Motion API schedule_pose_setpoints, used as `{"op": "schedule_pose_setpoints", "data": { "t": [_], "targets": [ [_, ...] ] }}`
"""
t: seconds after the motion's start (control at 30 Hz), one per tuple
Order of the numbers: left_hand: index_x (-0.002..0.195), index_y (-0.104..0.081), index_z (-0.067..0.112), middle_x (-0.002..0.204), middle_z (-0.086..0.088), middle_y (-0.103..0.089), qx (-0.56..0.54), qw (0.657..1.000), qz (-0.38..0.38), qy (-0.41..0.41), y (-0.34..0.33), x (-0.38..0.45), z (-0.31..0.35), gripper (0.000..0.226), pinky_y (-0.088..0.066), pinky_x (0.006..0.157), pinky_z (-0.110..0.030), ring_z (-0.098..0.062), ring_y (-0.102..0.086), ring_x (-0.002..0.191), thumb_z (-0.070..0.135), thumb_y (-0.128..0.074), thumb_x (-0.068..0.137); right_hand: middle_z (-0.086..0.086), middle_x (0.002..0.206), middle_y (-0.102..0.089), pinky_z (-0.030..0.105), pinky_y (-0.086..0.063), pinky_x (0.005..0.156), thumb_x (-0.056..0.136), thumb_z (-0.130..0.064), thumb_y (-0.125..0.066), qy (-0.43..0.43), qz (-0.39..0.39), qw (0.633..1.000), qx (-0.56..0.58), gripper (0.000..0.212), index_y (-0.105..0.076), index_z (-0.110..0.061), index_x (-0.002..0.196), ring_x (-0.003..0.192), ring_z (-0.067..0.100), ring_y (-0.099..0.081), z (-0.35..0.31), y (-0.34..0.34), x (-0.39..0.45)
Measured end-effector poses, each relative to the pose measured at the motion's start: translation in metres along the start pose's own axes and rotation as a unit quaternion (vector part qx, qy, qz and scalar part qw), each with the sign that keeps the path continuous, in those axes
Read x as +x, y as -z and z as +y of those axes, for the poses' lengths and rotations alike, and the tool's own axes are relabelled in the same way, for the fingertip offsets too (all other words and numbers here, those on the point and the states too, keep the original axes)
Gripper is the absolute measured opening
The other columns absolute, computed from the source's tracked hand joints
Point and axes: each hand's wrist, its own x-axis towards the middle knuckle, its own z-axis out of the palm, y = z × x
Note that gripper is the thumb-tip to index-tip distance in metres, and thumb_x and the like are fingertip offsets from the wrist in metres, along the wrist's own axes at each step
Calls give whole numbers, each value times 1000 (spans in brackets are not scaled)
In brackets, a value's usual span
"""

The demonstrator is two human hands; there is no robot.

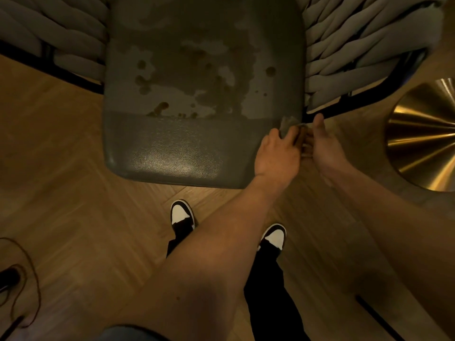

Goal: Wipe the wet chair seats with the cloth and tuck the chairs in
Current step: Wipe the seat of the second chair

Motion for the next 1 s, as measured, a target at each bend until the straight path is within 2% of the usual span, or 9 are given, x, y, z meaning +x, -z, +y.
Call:
{"op": "schedule_pose_setpoints", "data": {
  "t": [0.03,0.13,0.23,0.27,0.3,0.4,0.53,0.7,1.0],
  "targets": [
    [139,-48,23,134,3,-45,4,1000,2,0,1,-1,-3,45,-36,80,-36,-28,-44,96,33,-48,96,4,118,-74,49,-59,92,63,-103,-31,5,1,1000,-11,103,-72,-25,116,102,23,-72,-1,-1,1],
    [143,-44,23,133,2,-44,17,1000,4,-2,9,-4,-18,45,-35,79,-37,-29,-44,97,26,-39,98,9,115,-73,52,-52,101,68,-103,-29,51,11,995,-86,99,-71,-22,107,108,31,-68,-1,-4,13],
    [151,-30,22,133,0,-42,46,999,11,-2,18,-11,-40,53,-36,79,-37,-30,-44,98,21,-33,98,10,127,-69,43,-49,104,91,-67,-55,83,37,986,-139,64,-64,-14,127,119,29,-64,-11,-14,13],
    [152,-26,23,135,0,-41,54,998,12,3,20,-13,-48,55,-37,81,-37,-30,-44,98,21,-31,98,9,130,-67,41,-49,104,95,-56,-61,86,41,984,-151,58,-61,-13,133,121,28,-62,-15,-16,13],
    [153,-23,23,137,-1,-39,58,998,8,8,23,-15,-57,56,-37,83,-38,-31,-44,100,20,-29,98,8,133,-65,40,-49,104,94,-51,-65,87,41,982,-164,59,-57,-12,137,122,27,-62,-17,-18,15],
    [154,-19,24,142,-1,-36,67,997,-3,34,30,-23,-90,57,-38,88,-39,-32,-43,103,18,-29,98,6,143,-59,38,-48,106,89,-56,-70,75,34,977,-196,74,-48,-15,147,130,29,-57,-23,-23,16],
    [153,-24,23,139,-4,-40,88,993,-5,81,38,-37,-140,61,-41,85,-41,-34,-46,100,15,-39,95,7,154,-49,40,-42,110,84,-62,-73,72,47,965,-247,91,-38,-14,154,139,34,-48,-30,-34,15],
    [153,-26,22,137,-6,-41,103,985,-12,135,47,-57,-200,65,-42,82,-41,-35,-46,97,13,-43,91,10,155,-46,47,-43,112,76,-64,-79,72,74,959,-263,104,-34,-13,155,140,36,-47,-27,-46,19],
    [153,-24,22,141,-8,-38,116,975,-4,190,58,-82,-275,68,-40,83,-40,-36,-47,96,17,-47,89,12,153,-48,47,-44,112,75,-55,-85,44,107,962,-249,101,-37,-11,153,139,36,-47,-27,-52,21]
  ]
}}
